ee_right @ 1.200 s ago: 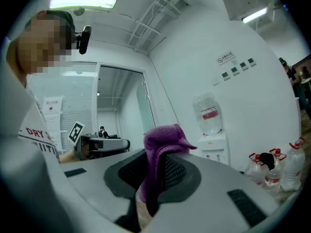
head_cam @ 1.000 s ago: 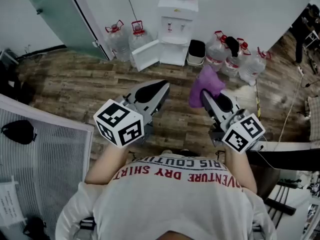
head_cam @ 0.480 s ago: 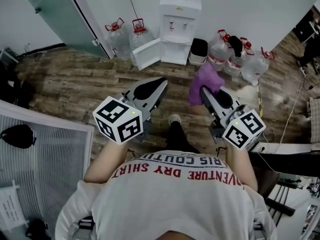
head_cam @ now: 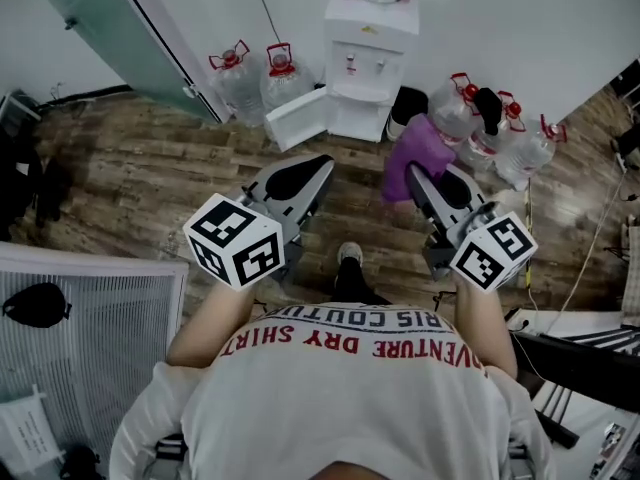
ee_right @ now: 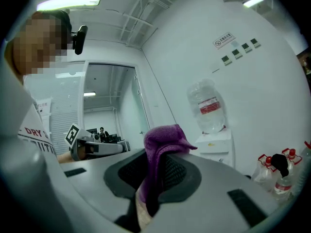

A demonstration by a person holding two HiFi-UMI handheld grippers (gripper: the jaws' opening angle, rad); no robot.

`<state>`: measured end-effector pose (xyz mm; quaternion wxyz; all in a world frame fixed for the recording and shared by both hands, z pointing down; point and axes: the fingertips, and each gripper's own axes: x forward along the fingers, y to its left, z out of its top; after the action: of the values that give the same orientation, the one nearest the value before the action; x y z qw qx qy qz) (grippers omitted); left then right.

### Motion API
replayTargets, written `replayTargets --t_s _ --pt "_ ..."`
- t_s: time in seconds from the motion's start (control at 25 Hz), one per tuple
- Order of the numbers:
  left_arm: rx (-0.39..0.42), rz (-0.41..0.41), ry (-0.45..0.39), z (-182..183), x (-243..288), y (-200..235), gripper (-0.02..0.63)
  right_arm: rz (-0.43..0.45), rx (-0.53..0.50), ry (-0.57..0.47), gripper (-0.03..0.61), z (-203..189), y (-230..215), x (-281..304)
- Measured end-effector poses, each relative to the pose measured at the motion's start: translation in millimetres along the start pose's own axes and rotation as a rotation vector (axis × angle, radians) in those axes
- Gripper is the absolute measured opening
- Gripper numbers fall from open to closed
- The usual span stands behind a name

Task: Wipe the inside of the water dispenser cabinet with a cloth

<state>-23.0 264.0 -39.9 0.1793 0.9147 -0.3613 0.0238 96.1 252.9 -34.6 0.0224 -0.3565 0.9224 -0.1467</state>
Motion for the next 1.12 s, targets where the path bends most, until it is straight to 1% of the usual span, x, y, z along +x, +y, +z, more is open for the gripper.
replayTargets --t_s 0.32,0.48,0.64,0.76,0.92,1.0,1.12 --pt "-0.046 0.046 0.039 20.3 104.4 85.3 0.028 0.033 0.035 0.064 0.063 7.4 -106.0 78.5" --pt "-0.045 0.058 0.056 25.2 138.7 117.6 0.028 0.048 0.037 0.101 0.063 3.2 -143.2 111.1" --pt "-0.039 0.064 0.060 20.6 165.1 150.1 0.028 0.047 0.046 0.123 0.063 -9.3 -176.0 141.9" --pt "-0.040 0.068 0.071 8.9 176.3 172.3 0.028 0.055 0.054 0.144 0.063 -25.5 -189.7 162.7" --pt "-0.038 0.071 0.072 -13.3 192.2 206.8 0.028 0.067 0.051 0.167 0.063 -58.1 -207.1 192.7" --pt "-0.035 0.077 0.080 -30.6 200.0 230.5 0.028 0.067 0.051 0.171 0.063 -78.2 -217.0 210.9" --pt "-0.060 0.081 0.102 -69.3 210.1 270.1 0.028 0.058 0.049 0.190 0.063 -117.5 -233.4 236.5"
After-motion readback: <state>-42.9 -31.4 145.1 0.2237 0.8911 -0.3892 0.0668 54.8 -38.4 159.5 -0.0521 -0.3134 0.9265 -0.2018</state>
